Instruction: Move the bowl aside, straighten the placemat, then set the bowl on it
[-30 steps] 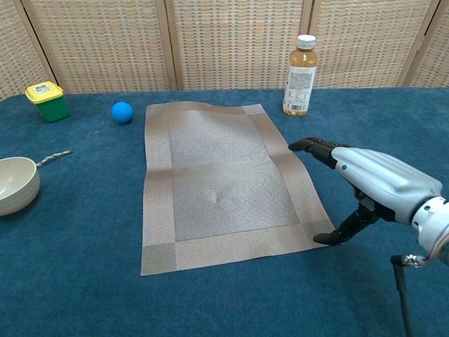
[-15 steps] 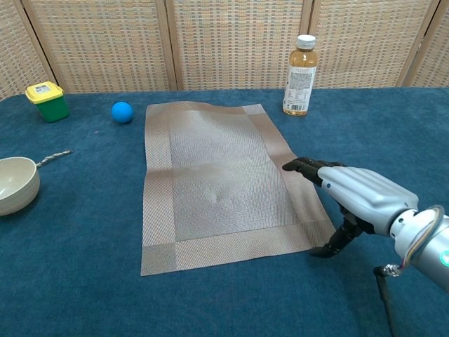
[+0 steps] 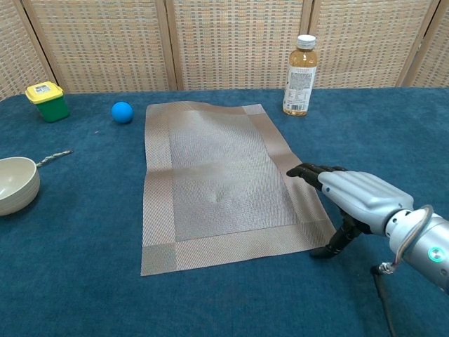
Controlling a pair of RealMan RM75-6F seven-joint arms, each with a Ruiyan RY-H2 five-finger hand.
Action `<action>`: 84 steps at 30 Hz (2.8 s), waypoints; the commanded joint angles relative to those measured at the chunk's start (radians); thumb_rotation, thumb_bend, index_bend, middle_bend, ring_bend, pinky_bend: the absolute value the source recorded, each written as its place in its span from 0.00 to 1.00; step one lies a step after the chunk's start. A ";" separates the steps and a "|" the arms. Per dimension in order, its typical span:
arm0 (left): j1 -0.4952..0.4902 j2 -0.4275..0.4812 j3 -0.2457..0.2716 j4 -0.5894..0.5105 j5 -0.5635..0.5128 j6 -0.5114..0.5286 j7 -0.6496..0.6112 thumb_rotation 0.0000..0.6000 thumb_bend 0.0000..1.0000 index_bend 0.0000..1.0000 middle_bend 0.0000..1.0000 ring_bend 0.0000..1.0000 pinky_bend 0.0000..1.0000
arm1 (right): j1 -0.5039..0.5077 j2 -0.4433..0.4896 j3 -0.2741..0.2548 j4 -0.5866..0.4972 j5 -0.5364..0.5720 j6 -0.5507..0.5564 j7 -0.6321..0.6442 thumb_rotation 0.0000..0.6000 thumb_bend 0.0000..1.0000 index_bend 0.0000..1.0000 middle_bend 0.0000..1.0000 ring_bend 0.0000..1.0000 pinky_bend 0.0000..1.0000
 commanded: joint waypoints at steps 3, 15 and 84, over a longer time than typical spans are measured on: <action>0.002 0.000 -0.003 0.000 0.001 0.000 -0.004 1.00 0.13 0.00 0.00 0.00 0.00 | 0.004 -0.008 -0.008 0.024 -0.002 -0.001 0.011 1.00 0.08 0.00 0.00 0.00 0.00; 0.006 -0.002 -0.005 0.003 0.014 -0.002 -0.007 1.00 0.13 0.00 0.00 0.00 0.00 | 0.014 -0.057 -0.063 0.156 -0.166 0.083 0.118 1.00 0.31 0.00 0.00 0.00 0.00; 0.014 -0.001 -0.015 -0.002 0.025 -0.021 -0.035 1.00 0.13 0.02 0.00 0.00 0.00 | 0.004 -0.121 -0.024 0.324 -0.239 0.176 0.361 1.00 0.56 0.62 0.19 0.00 0.11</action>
